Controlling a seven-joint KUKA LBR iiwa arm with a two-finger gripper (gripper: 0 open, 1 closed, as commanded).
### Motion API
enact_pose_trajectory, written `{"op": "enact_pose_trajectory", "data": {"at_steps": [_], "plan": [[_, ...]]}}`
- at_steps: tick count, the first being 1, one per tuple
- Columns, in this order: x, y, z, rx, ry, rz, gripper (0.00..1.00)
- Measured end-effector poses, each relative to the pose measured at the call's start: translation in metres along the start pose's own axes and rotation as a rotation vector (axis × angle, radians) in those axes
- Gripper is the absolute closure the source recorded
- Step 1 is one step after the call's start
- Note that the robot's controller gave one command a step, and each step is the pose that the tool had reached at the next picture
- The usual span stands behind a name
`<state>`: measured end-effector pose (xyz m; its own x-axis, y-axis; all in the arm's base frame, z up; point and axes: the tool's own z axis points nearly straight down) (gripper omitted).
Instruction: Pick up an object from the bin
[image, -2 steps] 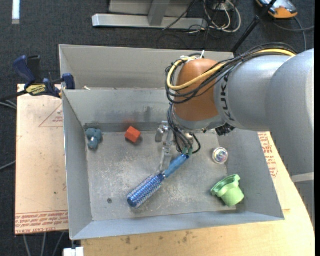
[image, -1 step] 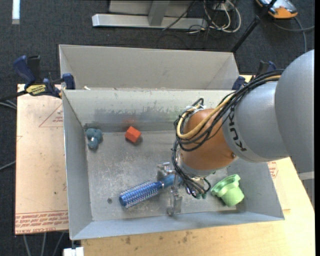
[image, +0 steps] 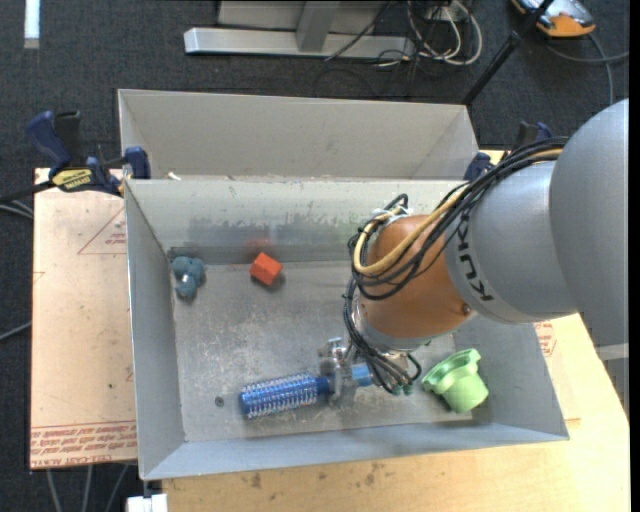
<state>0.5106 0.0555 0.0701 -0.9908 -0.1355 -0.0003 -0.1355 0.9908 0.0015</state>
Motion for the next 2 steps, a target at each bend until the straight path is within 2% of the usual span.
{"op": "enact_pose_trajectory", "data": {"at_steps": [1,2], "plan": [[-0.027,0.045,-0.109,0.000,-0.010,-0.081,1.00],[-0.084,0.041,-0.226,0.002,-0.013,-0.081,1.00]]}}
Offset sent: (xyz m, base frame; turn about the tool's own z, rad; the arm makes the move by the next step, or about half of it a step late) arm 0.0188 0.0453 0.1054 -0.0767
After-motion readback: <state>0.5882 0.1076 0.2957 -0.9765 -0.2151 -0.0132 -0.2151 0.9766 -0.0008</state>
